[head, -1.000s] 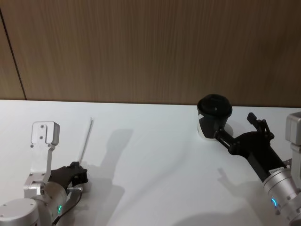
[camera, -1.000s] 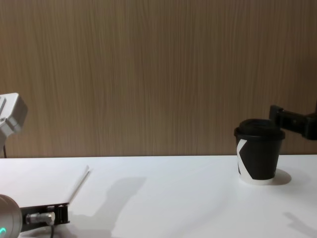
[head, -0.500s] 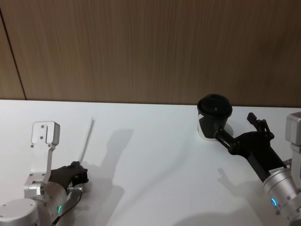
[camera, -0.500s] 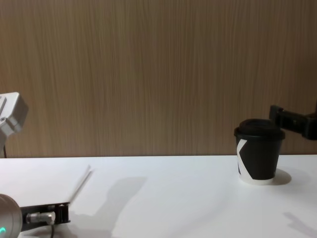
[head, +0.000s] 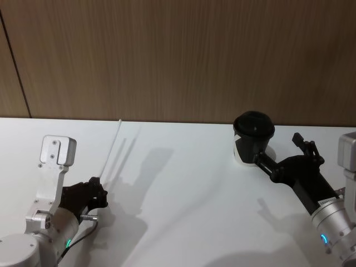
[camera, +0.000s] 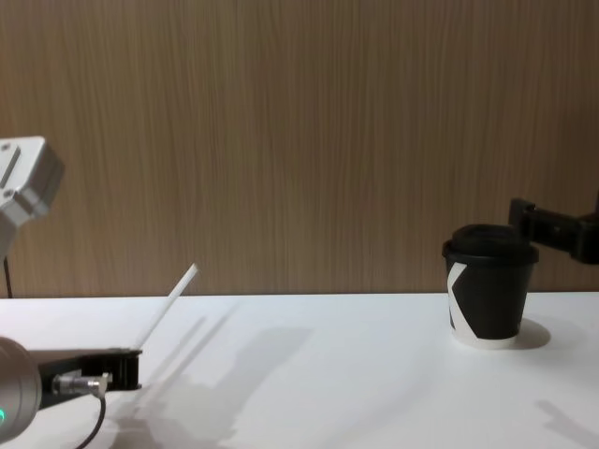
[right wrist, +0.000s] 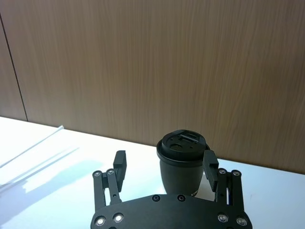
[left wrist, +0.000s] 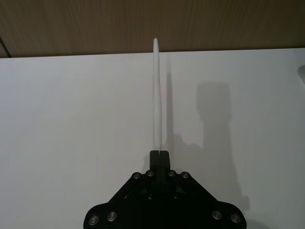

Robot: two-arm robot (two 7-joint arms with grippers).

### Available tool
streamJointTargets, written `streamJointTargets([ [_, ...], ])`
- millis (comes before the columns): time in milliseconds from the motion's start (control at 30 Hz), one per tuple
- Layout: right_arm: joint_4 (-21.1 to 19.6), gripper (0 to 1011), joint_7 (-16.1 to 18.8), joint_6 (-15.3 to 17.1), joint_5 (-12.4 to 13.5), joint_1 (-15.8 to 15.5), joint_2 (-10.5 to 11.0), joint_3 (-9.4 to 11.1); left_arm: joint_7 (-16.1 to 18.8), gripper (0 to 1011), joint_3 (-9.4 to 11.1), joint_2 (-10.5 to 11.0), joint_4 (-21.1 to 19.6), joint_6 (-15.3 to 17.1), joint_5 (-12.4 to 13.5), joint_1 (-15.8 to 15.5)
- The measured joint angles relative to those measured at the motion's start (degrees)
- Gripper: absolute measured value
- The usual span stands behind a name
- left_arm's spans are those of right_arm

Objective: Pick up the straw with one hand, pass it to the other hand, and insert it into the cup.

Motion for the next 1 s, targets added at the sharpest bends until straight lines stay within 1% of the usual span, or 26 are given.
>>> streamJointTargets([
  [367, 0.00, 1001, 0.00, 0.00, 0.00, 0.00, 0.00, 0.00, -5.10, 0, 2.03, 4.40, -1.48, -5.54, 2.69, -0.16],
  [600, 0.00, 1001, 0.00, 0.00, 0.00, 0.00, 0.00, 0.00, -9.07, 0, 3.31, 7.53, -2.43, -9.14, 4.34, -0.66],
  [700, 0.00, 1001, 0.00, 0.00, 0.00, 0.00, 0.00, 0.00, -10.78, 0, 3.77, 8.50, -2.67, -10.44, 4.83, -0.99],
  [733, 0.00, 1001, 0.00, 0.00, 0.00, 0.00, 0.00, 0.00, -10.78, 0, 3.77, 8.50, -2.67, -10.44, 4.83, -0.99],
  [800, 0.00, 1001, 0.00, 0.00, 0.00, 0.00, 0.00, 0.00, -11.77, 0, 4.11, 9.16, -2.79, -11.06, 5.06, -1.30],
  [833, 0.00, 1001, 0.00, 0.00, 0.00, 0.00, 0.00, 0.00, -12.77, 0, 4.35, 9.62, -2.84, -11.65, 5.23, -1.61],
  [1000, 0.00, 1001, 0.00, 0.00, 0.00, 0.00, 0.00, 0.00, -15.07, 0, 4.95, 10.69, -2.84, -12.78, 5.46, -2.57],
])
